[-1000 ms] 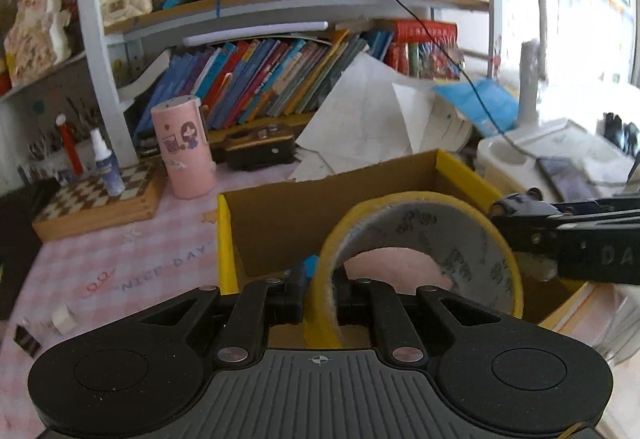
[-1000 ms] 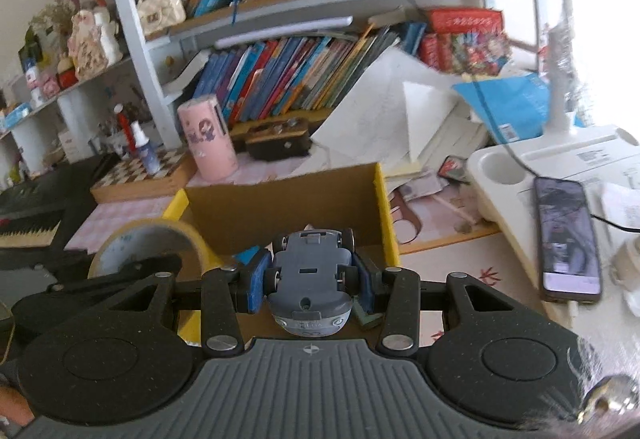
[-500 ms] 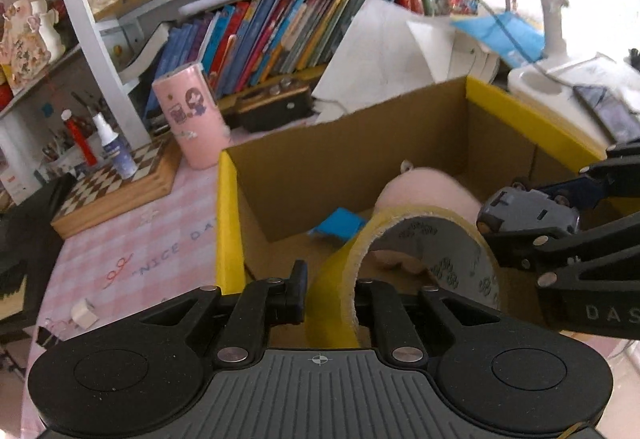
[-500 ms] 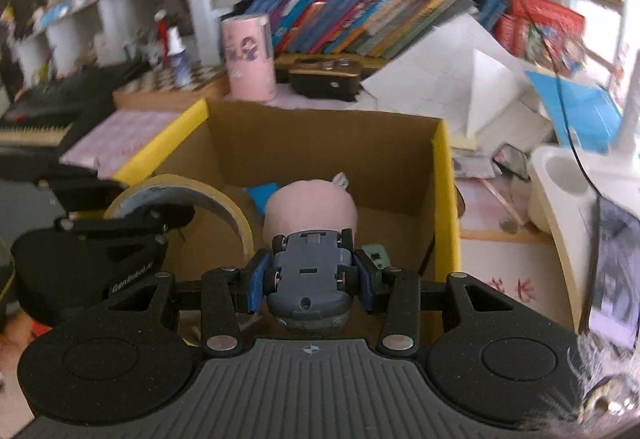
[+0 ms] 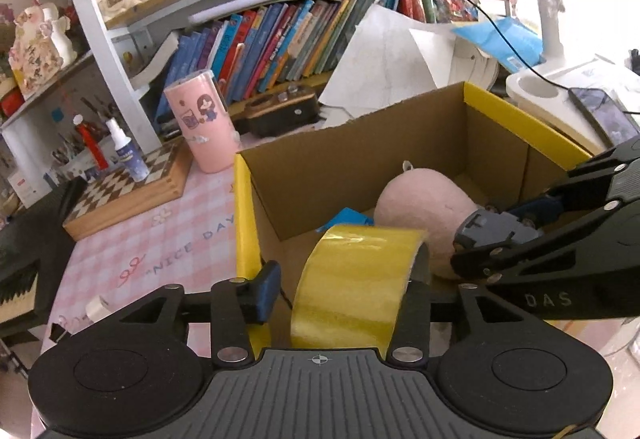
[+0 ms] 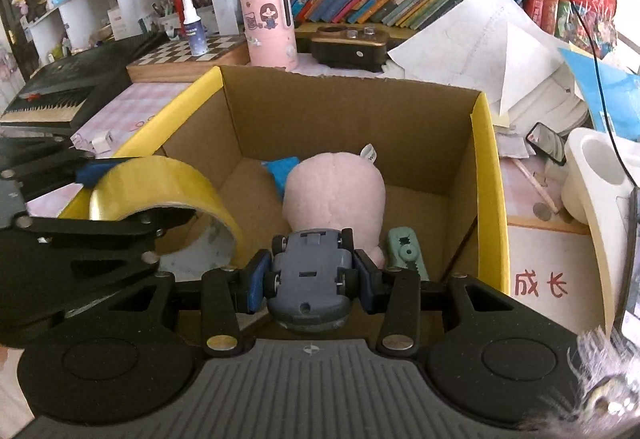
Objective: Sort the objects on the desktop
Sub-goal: 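Open both tools to drop the tape roll and toy car into the box, then withdraw both open tools from the yellow box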
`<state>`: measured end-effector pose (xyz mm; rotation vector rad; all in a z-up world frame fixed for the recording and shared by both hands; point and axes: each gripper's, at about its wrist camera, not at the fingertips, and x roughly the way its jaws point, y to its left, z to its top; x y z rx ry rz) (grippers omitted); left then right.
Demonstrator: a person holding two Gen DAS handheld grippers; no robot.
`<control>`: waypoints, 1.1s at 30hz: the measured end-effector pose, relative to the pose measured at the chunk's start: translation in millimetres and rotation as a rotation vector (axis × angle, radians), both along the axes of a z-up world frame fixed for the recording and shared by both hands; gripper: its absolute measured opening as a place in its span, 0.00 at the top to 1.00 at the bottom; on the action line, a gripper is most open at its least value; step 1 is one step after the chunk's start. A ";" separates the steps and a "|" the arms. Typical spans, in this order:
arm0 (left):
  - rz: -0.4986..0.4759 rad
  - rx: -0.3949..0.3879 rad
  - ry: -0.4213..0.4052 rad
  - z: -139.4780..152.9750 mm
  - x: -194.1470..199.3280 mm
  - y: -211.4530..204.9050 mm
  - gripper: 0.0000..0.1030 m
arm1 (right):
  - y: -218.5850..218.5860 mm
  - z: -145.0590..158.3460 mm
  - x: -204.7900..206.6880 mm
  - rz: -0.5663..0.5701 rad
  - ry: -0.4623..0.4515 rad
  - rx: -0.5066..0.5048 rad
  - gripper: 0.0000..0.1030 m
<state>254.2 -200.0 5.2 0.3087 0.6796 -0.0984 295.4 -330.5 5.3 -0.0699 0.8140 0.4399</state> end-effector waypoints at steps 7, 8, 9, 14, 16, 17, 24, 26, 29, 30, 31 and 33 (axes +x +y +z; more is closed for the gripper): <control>-0.012 -0.039 -0.017 8.9 -15.9 5.1 0.49 | -3.5 7.5 -9.2 -0.043 -0.027 0.026 0.50; -0.015 -0.042 -0.014 8.8 -17.3 5.3 0.49 | -4.7 9.6 -12.6 -0.056 -0.035 0.034 0.50; -0.021 -0.045 -0.004 8.1 -18.0 5.4 0.46 | -5.4 11.3 -16.0 -0.066 -0.040 0.039 0.50; -0.032 -0.051 0.023 9.7 -21.5 5.0 0.45 | -7.3 20.6 -36.9 -0.124 -0.071 0.039 0.50; -0.052 -0.059 0.014 11.9 -27.7 5.3 0.38 | -8.8 24.4 -46.6 -0.150 -0.086 0.038 0.50; -0.060 -0.065 0.008 12.9 -32.1 6.2 0.38 | -9.5 26.8 -51.1 -0.162 -0.091 0.040 0.50; -0.081 -0.119 -0.038 23.5 -56.1 23.6 0.35 | -8.9 37.3 -78.1 -0.245 -0.128 0.043 0.50; -0.082 -0.140 -0.047 26.1 -64.0 31.0 0.35 | -7.3 39.9 -87.1 -0.272 -0.142 0.051 0.50; -0.085 -0.165 -0.053 27.7 -78.2 42.0 0.35 | -3.0 44.9 -101.3 -0.305 -0.166 0.051 0.50; -0.086 -0.171 -0.055 28.0 -83.3 45.5 0.35 | -0.9 46.4 -106.6 -0.315 -0.175 0.047 0.50; -0.085 -0.180 -0.058 28.6 -90.0 50.4 0.34 | 1.6 47.9 -112.2 -0.322 -0.185 0.041 0.50; -0.082 -0.193 -0.064 29.7 -100.0 59.1 0.34 | 6.2 50.7 -122.7 -0.337 -0.202 0.033 0.50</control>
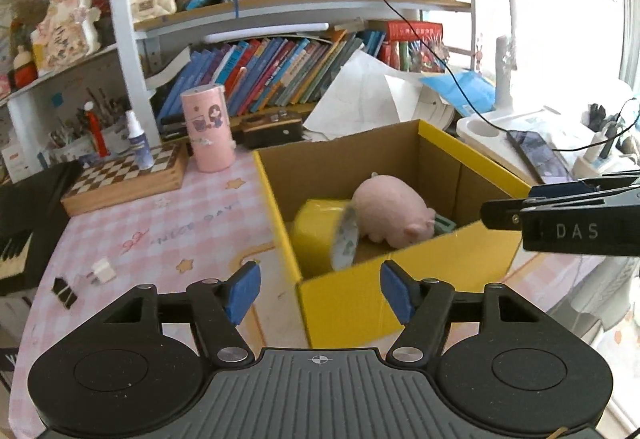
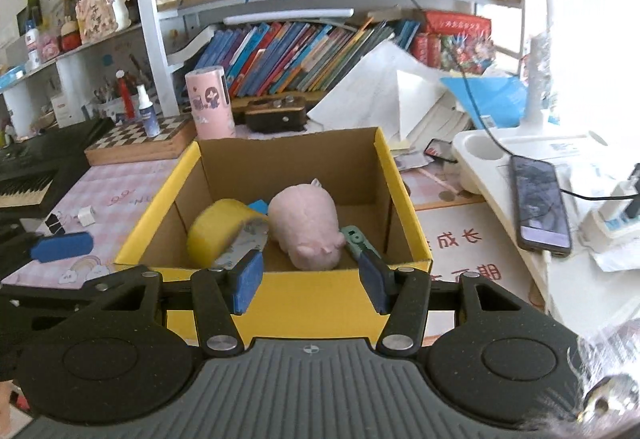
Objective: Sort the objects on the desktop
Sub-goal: 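Withdraw both open tools from the yellow box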
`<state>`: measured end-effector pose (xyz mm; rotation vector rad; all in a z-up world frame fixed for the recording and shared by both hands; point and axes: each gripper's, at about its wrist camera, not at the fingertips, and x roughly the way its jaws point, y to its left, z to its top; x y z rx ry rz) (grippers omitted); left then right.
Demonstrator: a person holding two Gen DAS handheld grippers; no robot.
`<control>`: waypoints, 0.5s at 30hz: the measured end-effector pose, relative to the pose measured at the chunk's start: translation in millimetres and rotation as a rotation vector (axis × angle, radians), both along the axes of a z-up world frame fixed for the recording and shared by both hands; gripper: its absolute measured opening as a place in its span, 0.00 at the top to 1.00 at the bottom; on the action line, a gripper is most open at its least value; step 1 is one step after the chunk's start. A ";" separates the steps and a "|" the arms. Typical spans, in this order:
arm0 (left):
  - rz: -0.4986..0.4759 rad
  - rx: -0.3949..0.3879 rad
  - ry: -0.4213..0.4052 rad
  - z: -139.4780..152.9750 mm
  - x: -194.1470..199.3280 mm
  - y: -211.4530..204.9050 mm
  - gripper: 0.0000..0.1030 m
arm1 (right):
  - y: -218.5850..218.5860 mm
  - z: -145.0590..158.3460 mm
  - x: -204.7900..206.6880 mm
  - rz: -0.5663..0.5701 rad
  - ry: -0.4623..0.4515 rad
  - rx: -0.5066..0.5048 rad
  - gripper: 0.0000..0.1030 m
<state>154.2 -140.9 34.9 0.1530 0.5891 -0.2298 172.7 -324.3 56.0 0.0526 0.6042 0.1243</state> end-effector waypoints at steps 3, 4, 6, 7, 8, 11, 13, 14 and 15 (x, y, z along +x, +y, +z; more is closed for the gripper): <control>0.006 -0.017 -0.005 0.8 -17.4 14.6 0.34 | 6.7 2.1 -17.9 -0.031 -0.013 -0.002 0.50; 0.009 -0.020 -0.004 1.0 -23.0 20.3 0.34 | 9.1 2.4 -24.2 -0.043 -0.016 -0.001 0.50; 0.019 -0.023 -0.005 1.4 -33.0 31.3 0.34 | 14.6 2.3 -36.7 -0.065 -0.019 0.000 0.50; 0.025 -0.025 -0.006 1.6 -38.4 37.5 0.34 | 18.1 1.7 -43.0 -0.079 -0.025 -0.002 0.50; 0.034 -0.026 -0.007 1.6 -43.8 42.7 0.34 | 22.3 0.6 -49.6 -0.095 -0.031 -0.009 0.50; 0.073 -0.018 -0.013 1.1 -59.3 59.8 0.34 | 37.6 -5.2 -67.8 -0.124 -0.031 -0.022 0.50; 0.098 -0.013 -0.007 -0.6 -68.2 71.9 0.34 | 47.6 -8.7 -77.7 -0.135 -0.026 -0.019 0.50; 0.108 -0.011 -0.003 -1.4 -71.9 77.4 0.34 | 52.3 -9.9 -82.1 -0.138 -0.023 -0.016 0.50; 0.119 -0.008 0.002 -2.6 -75.4 82.6 0.34 | 57.3 -11.0 -86.4 -0.138 -0.020 -0.010 0.50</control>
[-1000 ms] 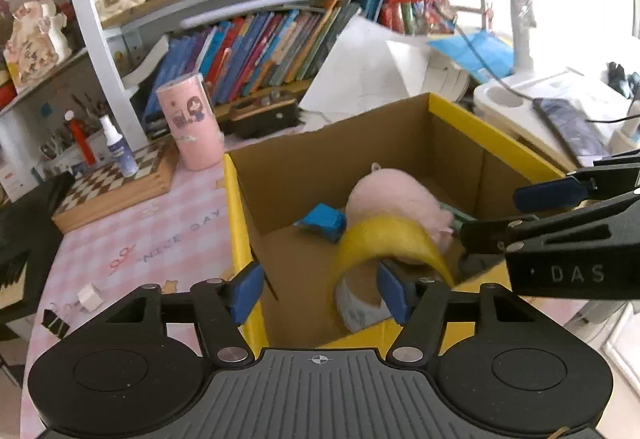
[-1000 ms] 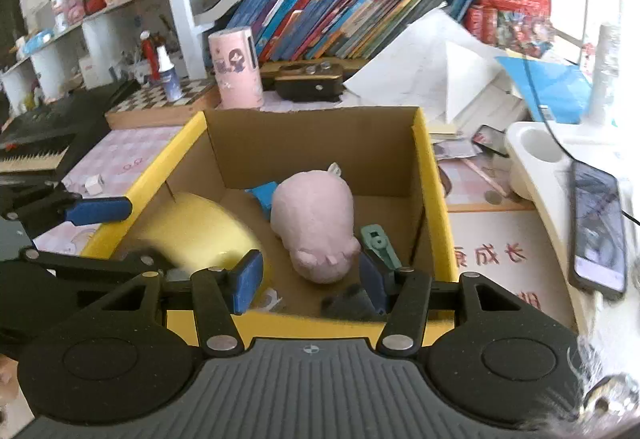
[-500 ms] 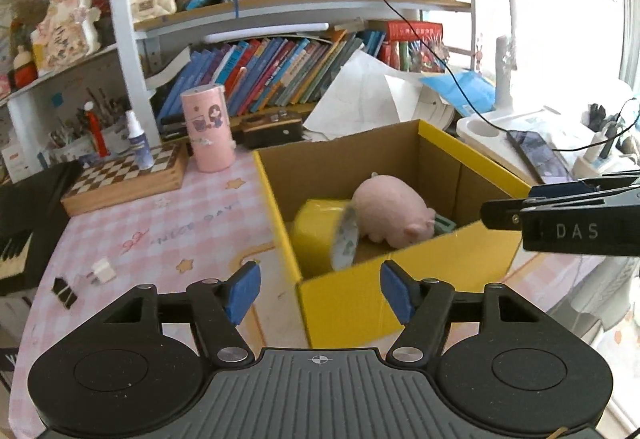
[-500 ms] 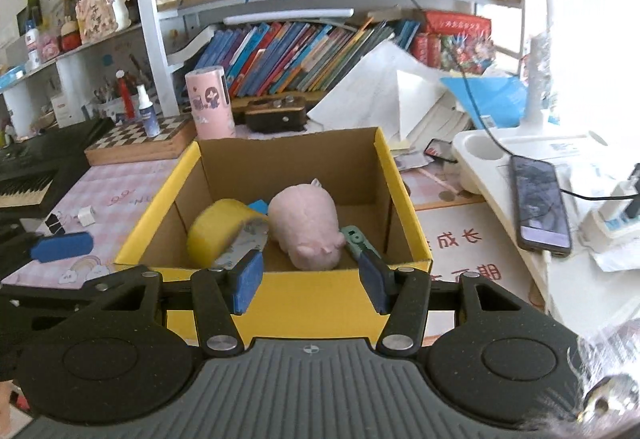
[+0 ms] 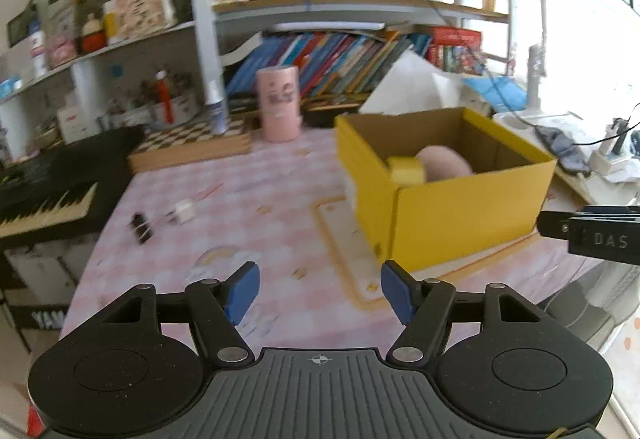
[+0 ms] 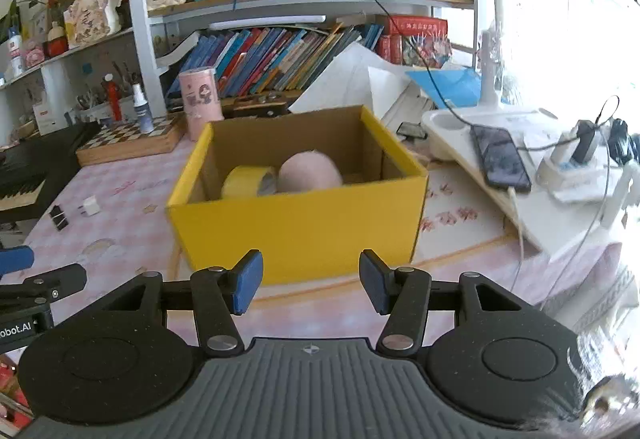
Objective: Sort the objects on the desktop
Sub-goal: 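Withdraw both open tools from the yellow box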
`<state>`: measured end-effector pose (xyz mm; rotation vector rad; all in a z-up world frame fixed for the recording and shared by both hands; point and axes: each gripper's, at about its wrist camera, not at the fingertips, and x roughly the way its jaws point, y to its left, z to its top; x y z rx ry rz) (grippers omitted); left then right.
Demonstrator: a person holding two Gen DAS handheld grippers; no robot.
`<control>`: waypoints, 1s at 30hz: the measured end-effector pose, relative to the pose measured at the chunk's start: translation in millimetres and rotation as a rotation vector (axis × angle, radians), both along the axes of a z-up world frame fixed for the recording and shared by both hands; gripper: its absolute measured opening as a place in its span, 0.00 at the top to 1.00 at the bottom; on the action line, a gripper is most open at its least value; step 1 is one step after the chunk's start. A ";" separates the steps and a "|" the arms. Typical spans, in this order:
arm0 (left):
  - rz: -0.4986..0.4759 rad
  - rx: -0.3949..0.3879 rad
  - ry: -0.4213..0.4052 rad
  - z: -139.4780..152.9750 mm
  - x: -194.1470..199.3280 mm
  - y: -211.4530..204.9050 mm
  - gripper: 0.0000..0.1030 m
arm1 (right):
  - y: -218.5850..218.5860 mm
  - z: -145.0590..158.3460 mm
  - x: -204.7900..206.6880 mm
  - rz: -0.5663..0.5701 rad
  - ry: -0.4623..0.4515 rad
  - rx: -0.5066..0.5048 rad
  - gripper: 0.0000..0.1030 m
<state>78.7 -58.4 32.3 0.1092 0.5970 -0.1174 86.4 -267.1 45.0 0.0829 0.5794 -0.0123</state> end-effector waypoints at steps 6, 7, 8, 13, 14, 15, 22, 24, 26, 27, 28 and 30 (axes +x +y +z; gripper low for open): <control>0.046 0.004 0.018 -5.7 -21.7 28.3 0.33 | 28.6 -4.3 -21.9 0.028 0.016 0.016 0.49; 0.053 0.004 0.022 -6.8 -24.9 32.6 0.33 | 33.5 -5.8 -25.8 0.036 0.020 0.019 0.49; 0.059 0.004 0.027 -8.0 -27.4 35.9 0.33 | 38.8 -7.0 -29.6 0.046 0.025 0.021 0.49; 0.076 0.001 0.052 -14.6 -41.5 52.0 0.33 | 62.6 -13.8 -44.3 0.091 0.057 0.028 0.49; 0.079 0.001 0.056 -15.5 -43.6 55.0 0.33 | 67.0 -14.9 -47.0 0.099 0.062 0.028 0.48; 0.081 0.000 0.060 -16.8 -46.4 57.8 0.33 | 71.3 -15.8 -49.0 0.110 0.068 0.027 0.48; 0.089 -0.005 0.093 -23.4 -55.3 75.8 0.33 | 99.1 -22.4 -59.1 0.163 0.108 0.018 0.45; 0.096 -0.008 0.100 -25.4 -56.8 81.3 0.33 | 106.3 -23.3 -60.3 0.175 0.113 0.012 0.45; 0.104 -0.010 0.107 -26.7 -57.1 87.2 0.33 | 113.3 -24.2 -59.8 0.190 0.119 0.006 0.43; 0.109 -0.011 0.109 -27.3 -57.3 89.6 0.33 | 116.9 -24.7 -59.5 0.199 0.121 0.003 0.42; 0.114 -0.012 0.111 -27.9 -57.7 92.7 0.33 | 120.5 -25.2 -58.8 0.207 0.122 -0.001 0.42; 0.125 -0.013 0.113 -28.6 -58.0 98.2 0.33 | 128.3 -26.2 -56.9 0.223 0.126 -0.006 0.41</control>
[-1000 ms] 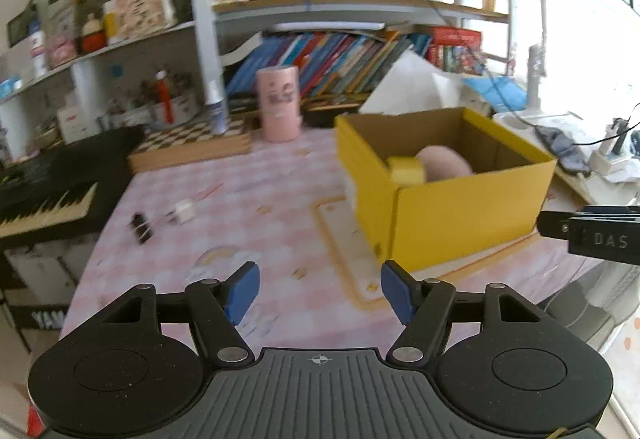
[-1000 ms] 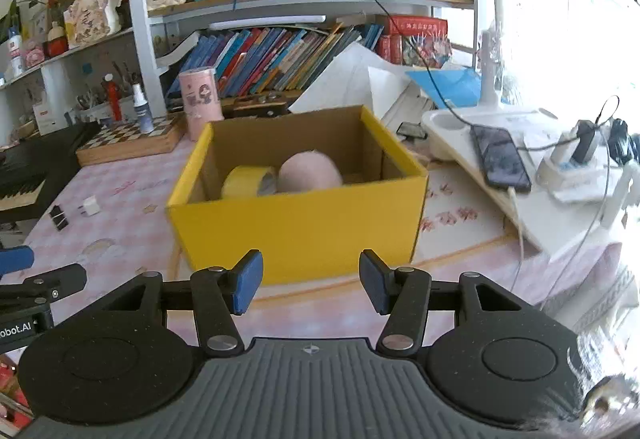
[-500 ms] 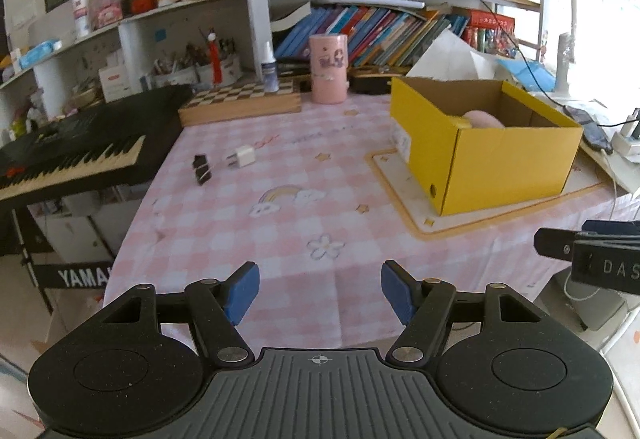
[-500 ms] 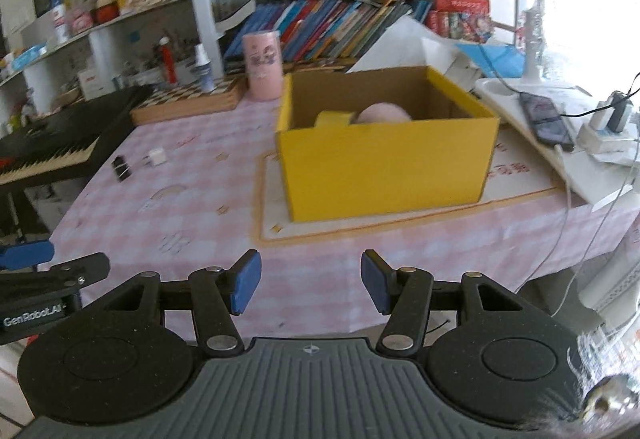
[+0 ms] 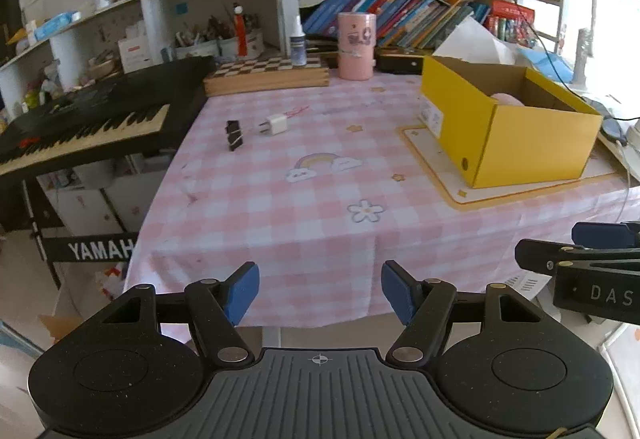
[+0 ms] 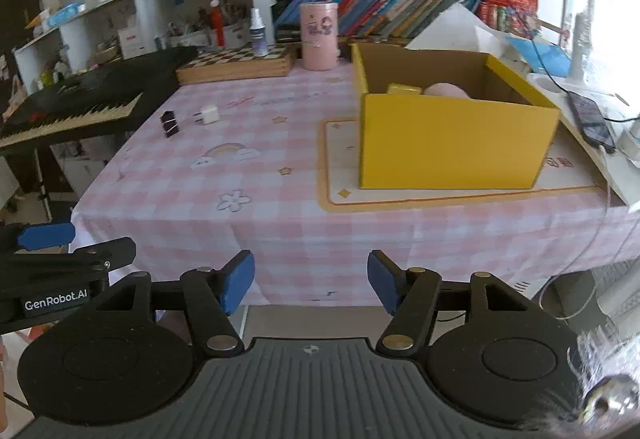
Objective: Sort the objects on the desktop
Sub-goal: 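Withdraw both open tools from the yellow box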
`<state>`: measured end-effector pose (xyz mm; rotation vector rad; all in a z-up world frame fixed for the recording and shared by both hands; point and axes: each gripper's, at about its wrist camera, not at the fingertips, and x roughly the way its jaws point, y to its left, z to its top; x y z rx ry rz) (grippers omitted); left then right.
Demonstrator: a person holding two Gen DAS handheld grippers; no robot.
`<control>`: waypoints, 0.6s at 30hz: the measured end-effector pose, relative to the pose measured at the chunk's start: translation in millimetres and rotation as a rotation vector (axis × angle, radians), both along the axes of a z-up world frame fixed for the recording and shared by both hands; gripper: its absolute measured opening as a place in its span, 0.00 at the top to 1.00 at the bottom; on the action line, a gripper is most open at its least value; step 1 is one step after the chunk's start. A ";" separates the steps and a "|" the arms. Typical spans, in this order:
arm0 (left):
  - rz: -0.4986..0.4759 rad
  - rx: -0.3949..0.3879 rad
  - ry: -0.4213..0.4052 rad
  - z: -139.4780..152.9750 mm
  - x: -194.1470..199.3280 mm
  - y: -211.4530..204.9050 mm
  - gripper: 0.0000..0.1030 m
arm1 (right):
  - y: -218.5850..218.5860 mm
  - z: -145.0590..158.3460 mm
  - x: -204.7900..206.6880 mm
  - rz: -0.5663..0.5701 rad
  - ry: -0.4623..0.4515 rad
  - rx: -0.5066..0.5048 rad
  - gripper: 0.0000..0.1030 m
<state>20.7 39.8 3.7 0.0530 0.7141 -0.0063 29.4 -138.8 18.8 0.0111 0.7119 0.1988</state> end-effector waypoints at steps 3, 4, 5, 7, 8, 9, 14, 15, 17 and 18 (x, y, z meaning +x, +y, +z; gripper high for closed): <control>0.020 -0.001 -0.002 0.0 -0.6 9.9 0.33 | 11.8 -1.4 2.9 0.029 0.005 -0.006 0.41; 0.026 -0.002 -0.003 0.1 -0.6 13.6 0.33 | 15.9 -1.3 4.5 0.040 0.004 -0.007 0.40; 0.032 -0.002 -0.003 0.4 -0.2 16.6 0.33 | 19.8 -1.4 6.1 0.049 0.004 -0.008 0.40; 0.044 -0.001 -0.004 0.4 0.0 23.2 0.33 | 27.6 -2.4 8.5 0.068 0.008 -0.010 0.40; 0.050 -0.002 -0.005 0.3 0.4 26.7 0.33 | 31.7 -3.1 9.9 0.078 0.011 -0.010 0.39; 0.057 -0.003 -0.006 0.1 0.5 30.1 0.32 | 35.6 -3.8 11.6 0.087 0.014 -0.012 0.39; 0.086 -0.011 0.002 -2.5 2.0 47.0 0.32 | 53.8 -5.2 18.1 0.125 0.022 -0.018 0.38; 0.090 -0.013 0.004 -2.7 2.7 49.7 0.32 | 57.0 -5.3 19.3 0.130 0.025 -0.020 0.38; 0.095 -0.014 0.008 -3.0 3.6 54.4 0.32 | 62.2 -5.3 21.5 0.140 0.031 -0.022 0.38; 0.097 -0.014 0.010 -3.3 4.4 55.9 0.32 | 64.6 -5.5 22.5 0.145 0.034 -0.023 0.38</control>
